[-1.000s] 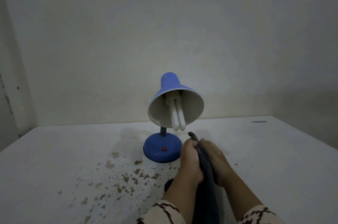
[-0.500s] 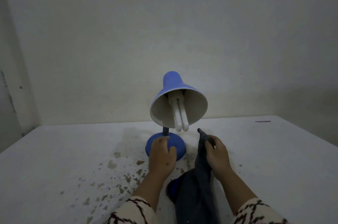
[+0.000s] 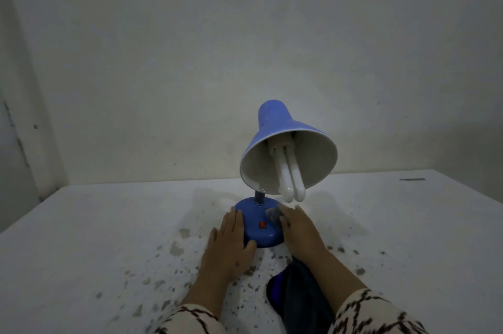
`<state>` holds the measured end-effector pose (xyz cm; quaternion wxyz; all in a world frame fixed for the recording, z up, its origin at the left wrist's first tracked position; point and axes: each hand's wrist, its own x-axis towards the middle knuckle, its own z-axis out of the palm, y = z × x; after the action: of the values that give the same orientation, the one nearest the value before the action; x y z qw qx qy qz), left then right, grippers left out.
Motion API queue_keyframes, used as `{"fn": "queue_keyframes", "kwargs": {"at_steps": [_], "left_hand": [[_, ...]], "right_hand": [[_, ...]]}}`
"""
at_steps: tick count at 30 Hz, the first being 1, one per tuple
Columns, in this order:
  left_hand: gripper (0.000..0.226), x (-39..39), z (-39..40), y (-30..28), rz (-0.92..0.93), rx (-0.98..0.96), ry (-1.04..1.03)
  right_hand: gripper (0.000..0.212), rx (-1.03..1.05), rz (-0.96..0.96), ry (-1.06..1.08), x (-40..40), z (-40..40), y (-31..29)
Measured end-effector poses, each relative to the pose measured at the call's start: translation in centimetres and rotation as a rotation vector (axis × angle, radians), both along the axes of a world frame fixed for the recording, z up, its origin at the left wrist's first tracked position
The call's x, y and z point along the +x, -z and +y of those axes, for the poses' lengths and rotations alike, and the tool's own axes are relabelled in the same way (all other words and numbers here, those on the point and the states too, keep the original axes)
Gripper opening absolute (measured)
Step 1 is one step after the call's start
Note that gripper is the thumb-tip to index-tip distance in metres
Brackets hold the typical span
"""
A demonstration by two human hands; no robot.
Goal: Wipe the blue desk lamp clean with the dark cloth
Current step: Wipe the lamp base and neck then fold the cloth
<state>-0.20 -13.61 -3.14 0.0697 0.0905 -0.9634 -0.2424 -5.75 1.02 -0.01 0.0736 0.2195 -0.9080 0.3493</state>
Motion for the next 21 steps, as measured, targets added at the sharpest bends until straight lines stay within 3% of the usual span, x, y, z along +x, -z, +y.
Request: {"fn": "queue_keyframes", "kwargs": {"at_steps": [5,13,21], "left_hand": [[0.075,0.0,0.0,-0.2,0.002,0.001,0.016],[0.076,0.2,0.0,-0.4,0.007,0.020,0.014],[0.079,0.2,0.2,-0.2,0.016,-0.021,0.025]], "right_hand": [[0.046,0.386,0.102,-0.245,1.7,-0.9,-0.3],[0.041,0.144,-0.011,-0.118,1.0,1.1,-0.2],[0.054,0.437,0.141,-0.265,2.0,0.6,0.2]]}}
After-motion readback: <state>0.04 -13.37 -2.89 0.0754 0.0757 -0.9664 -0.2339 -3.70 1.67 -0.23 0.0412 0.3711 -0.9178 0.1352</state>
